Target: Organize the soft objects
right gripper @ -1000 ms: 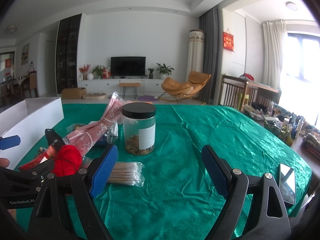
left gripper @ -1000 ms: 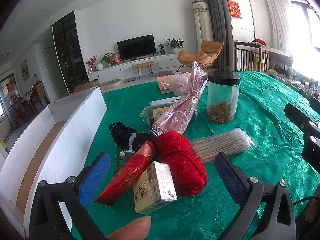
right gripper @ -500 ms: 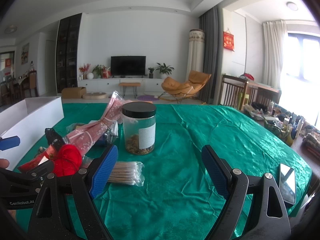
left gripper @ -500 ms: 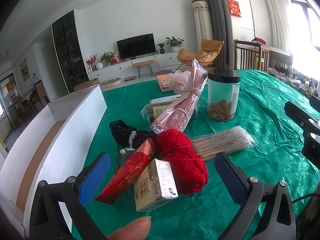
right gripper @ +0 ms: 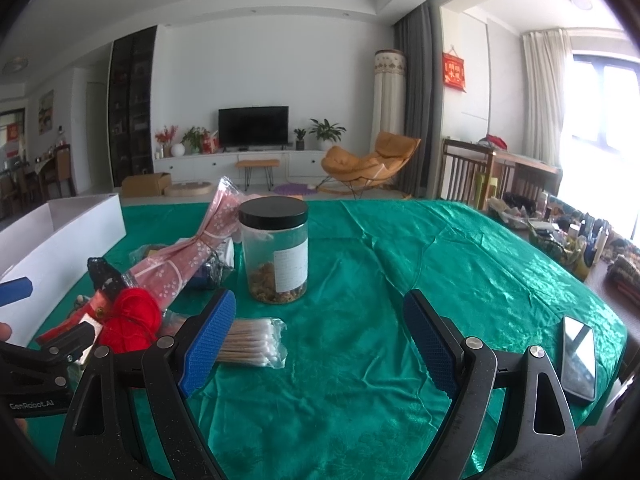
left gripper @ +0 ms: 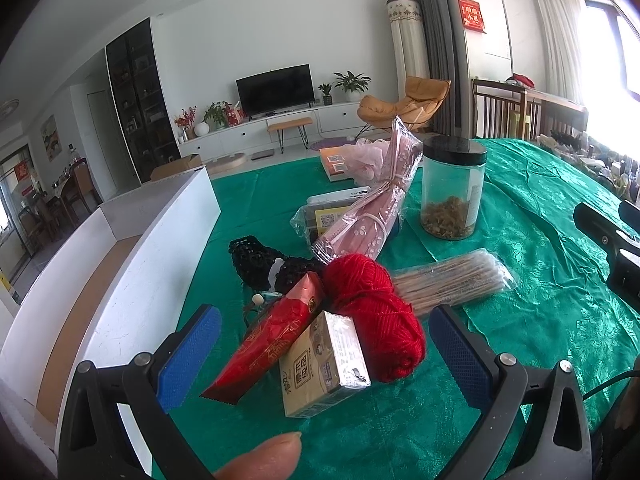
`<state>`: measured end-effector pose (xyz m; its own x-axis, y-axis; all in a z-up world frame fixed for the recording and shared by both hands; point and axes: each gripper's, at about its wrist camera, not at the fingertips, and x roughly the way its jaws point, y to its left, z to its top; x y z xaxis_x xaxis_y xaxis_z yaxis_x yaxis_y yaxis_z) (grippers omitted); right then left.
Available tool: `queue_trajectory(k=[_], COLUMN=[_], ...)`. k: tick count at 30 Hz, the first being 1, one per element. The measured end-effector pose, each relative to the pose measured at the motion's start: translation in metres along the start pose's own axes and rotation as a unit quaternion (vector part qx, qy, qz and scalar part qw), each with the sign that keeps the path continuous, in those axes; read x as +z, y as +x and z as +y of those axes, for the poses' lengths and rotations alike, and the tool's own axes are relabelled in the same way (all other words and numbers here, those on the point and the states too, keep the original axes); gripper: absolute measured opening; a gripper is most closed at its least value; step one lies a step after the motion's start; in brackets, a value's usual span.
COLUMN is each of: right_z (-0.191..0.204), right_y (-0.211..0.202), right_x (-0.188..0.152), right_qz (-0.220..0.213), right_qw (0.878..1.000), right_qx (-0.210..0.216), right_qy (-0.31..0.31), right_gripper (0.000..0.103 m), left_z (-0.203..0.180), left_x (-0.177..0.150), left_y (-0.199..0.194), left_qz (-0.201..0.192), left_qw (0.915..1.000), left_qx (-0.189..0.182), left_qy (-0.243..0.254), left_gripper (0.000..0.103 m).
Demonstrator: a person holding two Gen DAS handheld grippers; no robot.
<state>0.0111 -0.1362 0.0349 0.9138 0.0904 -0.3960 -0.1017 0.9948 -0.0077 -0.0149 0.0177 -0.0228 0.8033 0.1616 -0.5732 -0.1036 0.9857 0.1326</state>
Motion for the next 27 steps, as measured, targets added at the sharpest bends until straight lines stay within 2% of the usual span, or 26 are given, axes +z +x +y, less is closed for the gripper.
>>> queue_trajectory(k=[4, 8, 14, 27], right_z=[-0.019, -0.028, -0.018, -0.016], right_y=[0.005, 0.013, 0.026, 0.034], right_x=[-0.001, -0.004, -0.007, -0.01], right_qz=[0.015, 0.038, 0.078, 0.1], right_qw=[0.999, 0.996, 0.994, 0.992], right_qx=[-0.002, 0.015, 0.042, 0.046], right_qy=[0.049, 0.076, 0.063, 0.055], right_gripper=[0.088, 0.088, 0.088, 0.088], left_z=[0.005, 0.011, 0.018, 0.018], left_x=[-0.002, -0.011, -0.02, -0.02], left_y=[-0.002, 0.001, 0.01, 0.018], left_qz=[0.001, 0.019, 0.054, 0.078], left_qw=[1.0, 0.9997, 0.9984, 0.9967], left_qx=[-0.008, -0.018, -0.012, 0.016], left_qy=[0.002, 0.003, -0.002, 0.019], left_gripper=[0.103, 0.103, 0.103, 0.103])
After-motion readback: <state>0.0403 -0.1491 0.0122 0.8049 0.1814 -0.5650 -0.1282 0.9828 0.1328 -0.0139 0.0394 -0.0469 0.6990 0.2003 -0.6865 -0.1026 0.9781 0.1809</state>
